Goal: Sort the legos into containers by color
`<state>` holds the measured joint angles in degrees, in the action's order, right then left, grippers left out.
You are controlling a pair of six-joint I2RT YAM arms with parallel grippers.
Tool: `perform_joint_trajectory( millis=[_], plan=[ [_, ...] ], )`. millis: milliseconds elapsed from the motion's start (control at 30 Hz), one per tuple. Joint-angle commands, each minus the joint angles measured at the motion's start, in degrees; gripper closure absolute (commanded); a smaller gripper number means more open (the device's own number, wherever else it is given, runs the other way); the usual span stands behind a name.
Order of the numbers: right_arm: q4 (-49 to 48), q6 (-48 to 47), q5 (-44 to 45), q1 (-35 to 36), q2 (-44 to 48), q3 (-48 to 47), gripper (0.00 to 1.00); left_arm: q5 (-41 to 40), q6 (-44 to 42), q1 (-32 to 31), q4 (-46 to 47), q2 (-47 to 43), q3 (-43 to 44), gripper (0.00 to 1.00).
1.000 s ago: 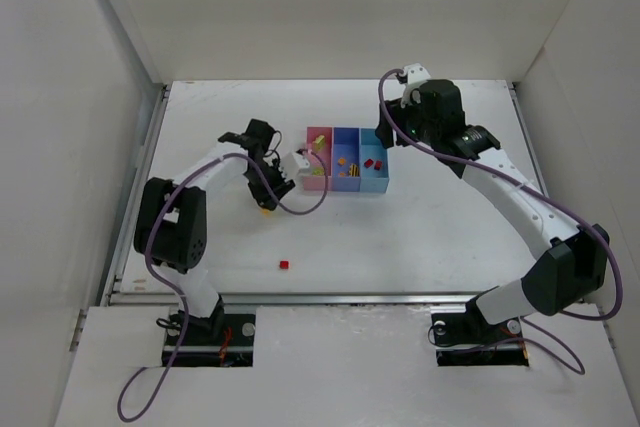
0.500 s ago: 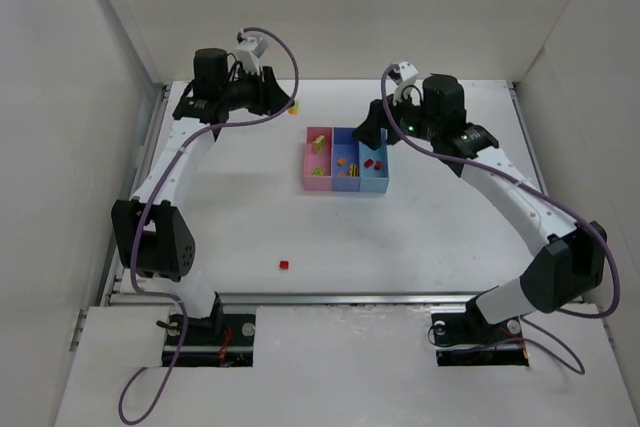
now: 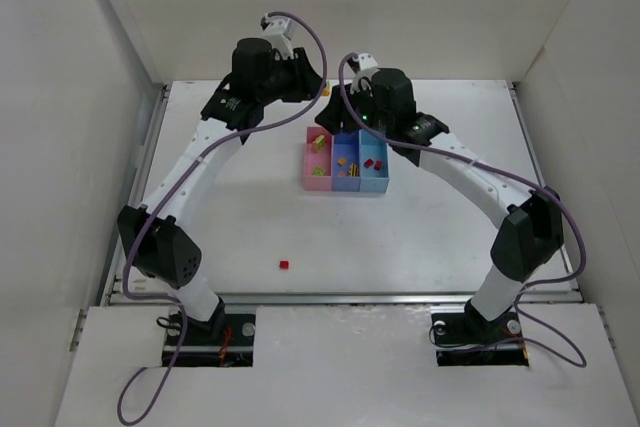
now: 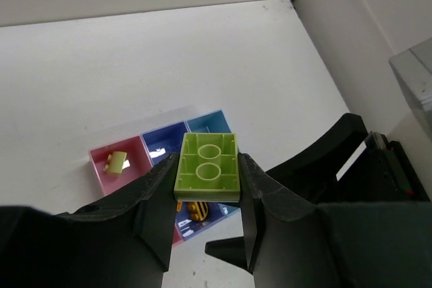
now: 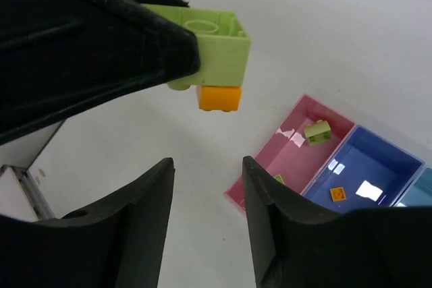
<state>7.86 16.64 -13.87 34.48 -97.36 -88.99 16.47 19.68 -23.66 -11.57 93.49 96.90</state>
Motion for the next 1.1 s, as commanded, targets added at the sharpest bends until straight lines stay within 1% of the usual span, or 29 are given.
perform_joint_trajectory(
  millis=[0, 33, 100, 200, 333, 500, 700, 800, 1067],
  plan=[
    [-5.7, 3.3, 4.6, 0.1, 0.6, -2.9, 0.51, -4.6, -0.1, -0.2, -0.6, 0.0, 1.9, 1.0],
    [-5.7, 3.9, 5.7, 0.1, 0.6, -2.2, 0.52, -4.6, -0.1, -0.2, -1.2, 0.0, 1.9, 1.0],
    [-5.7, 3.9, 7.2, 0.1, 1.2, -1.5, 0.52, -5.2, -1.9, -0.2, -1.2, 0.0, 1.9, 1.0],
    [-6.7, 3.3, 7.2, 0.1, 1.2, -1.4, 0.51, -5.2, -1.9, -0.7, -1.2, 0.0, 1.9, 1.0],
    [-7.9, 2.3, 2.6, 0.1, 0.7, -2.8, 0.49, -5.2, -3.1, -1.4, -1.2, 0.0, 1.9, 1.0],
    [-8.5, 2.9, 3.2, -0.5, 0.2, -2.9, 0.48, -5.2, -3.6, -1.4, -1.2, -0.5, 1.9, 1.0],
    [-9.7, 5.1, 0.6, -1.0, -0.9, -2.9, 0.48, -4.0, -2.4, -1.4, -1.2, -1.0, 0.7, 1.0],
    [-10.8, 5.7, 1.1, -1.0, -0.9, -2.9, 0.54, -4.0, -2.4, -1.4, -1.2, -1.0, 0.0, 1.0],
    [-12.0, 6.7, 1.7, -1.5, -0.9, -2.2, 0.54, -2.0, -0.5, -1.9, -2.2, -1.0, -0.5, 1.0]
  ],
)
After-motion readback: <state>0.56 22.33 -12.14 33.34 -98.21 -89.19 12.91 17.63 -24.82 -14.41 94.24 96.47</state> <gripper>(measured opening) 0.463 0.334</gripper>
